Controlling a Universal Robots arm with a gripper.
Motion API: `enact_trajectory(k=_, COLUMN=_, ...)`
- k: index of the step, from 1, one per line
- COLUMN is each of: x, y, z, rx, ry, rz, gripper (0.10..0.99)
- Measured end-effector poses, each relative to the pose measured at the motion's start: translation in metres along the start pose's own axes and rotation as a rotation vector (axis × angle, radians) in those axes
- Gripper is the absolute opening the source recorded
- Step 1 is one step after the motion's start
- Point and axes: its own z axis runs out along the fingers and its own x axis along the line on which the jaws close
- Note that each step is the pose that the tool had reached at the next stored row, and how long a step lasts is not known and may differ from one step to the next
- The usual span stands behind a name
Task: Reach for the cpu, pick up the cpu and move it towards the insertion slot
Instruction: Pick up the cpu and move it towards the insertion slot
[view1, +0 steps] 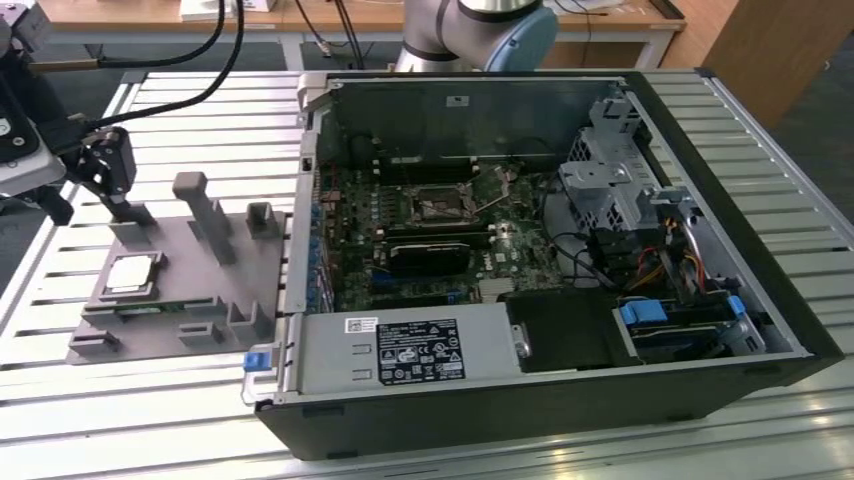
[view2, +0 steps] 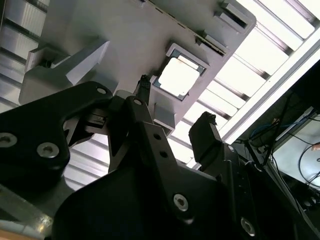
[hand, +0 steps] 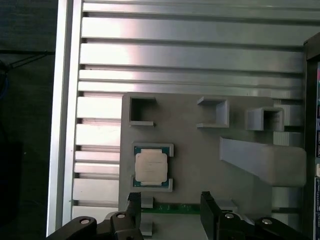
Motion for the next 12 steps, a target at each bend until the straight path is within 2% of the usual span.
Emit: enact_trajectory(k=12, x=0.0, y=-0.0004, z=0.0106, rx=0.0, ry=0.0001, rz=0.0, gripper=0.588)
